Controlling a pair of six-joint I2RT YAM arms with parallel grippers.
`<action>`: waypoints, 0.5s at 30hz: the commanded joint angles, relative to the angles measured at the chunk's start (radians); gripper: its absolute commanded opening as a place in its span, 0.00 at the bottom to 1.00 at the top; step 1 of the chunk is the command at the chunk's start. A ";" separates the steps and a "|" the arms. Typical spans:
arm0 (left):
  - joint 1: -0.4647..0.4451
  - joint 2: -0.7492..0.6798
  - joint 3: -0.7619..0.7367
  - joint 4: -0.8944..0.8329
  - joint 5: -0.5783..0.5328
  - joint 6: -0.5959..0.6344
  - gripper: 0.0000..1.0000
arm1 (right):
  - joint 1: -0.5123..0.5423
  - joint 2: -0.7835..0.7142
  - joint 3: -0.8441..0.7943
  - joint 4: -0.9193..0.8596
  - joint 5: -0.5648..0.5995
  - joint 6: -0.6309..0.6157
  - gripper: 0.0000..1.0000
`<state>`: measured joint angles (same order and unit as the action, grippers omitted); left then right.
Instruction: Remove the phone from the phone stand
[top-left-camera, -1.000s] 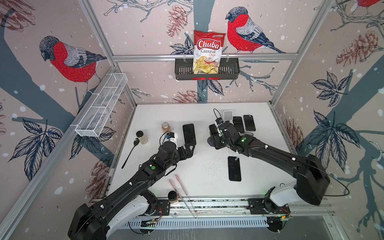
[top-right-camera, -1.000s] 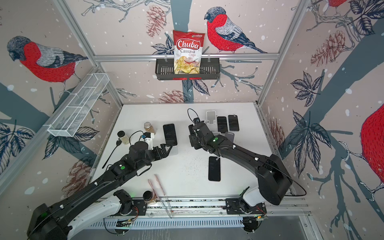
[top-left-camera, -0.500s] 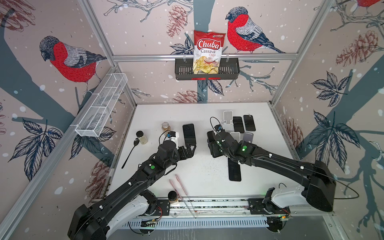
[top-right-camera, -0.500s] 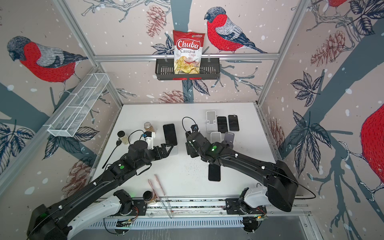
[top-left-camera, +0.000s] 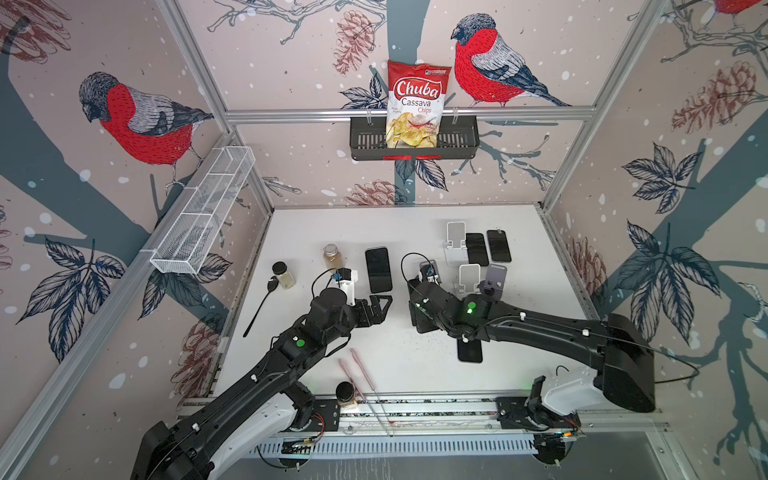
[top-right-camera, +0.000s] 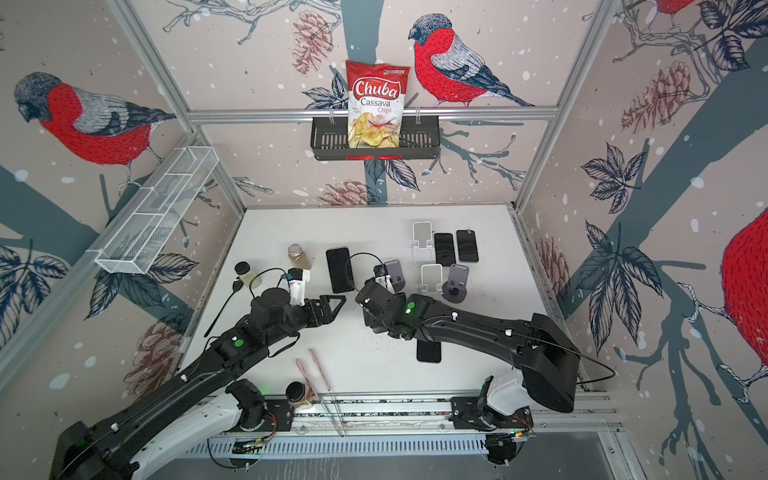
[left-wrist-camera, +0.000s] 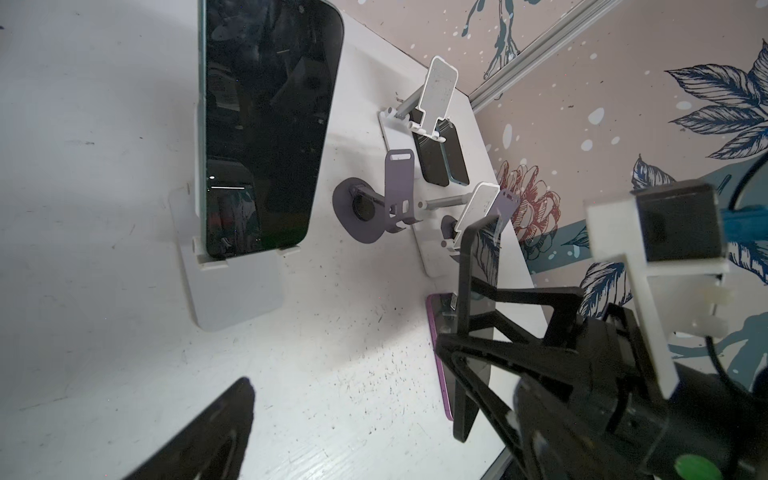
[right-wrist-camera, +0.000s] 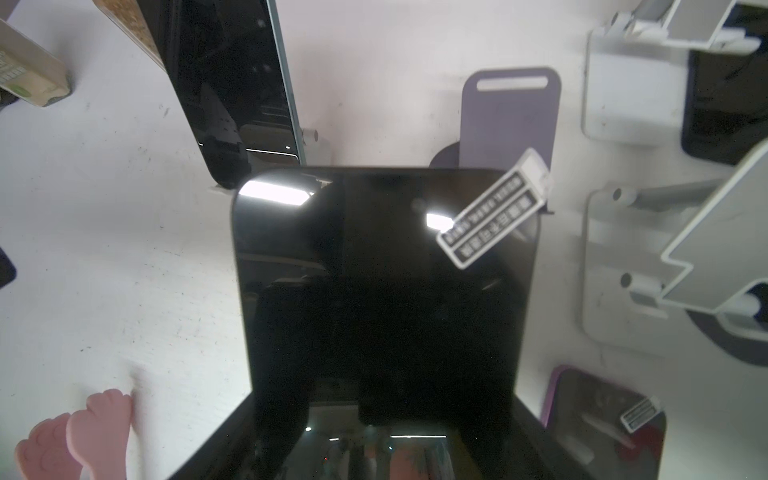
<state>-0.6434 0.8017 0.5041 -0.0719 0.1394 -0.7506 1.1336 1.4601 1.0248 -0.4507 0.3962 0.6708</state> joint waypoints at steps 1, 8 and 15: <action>0.002 -0.002 0.001 0.046 0.024 0.025 0.96 | 0.023 0.002 -0.020 -0.015 0.034 0.090 0.62; 0.002 -0.004 -0.003 0.061 0.039 0.023 0.96 | 0.045 -0.030 -0.127 -0.002 -0.005 0.168 0.62; 0.002 -0.003 -0.003 0.054 0.045 0.024 0.96 | 0.045 -0.043 -0.194 0.017 -0.011 0.201 0.62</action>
<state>-0.6434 0.7998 0.5034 -0.0647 0.1650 -0.7429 1.1770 1.4235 0.8413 -0.4644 0.3790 0.8387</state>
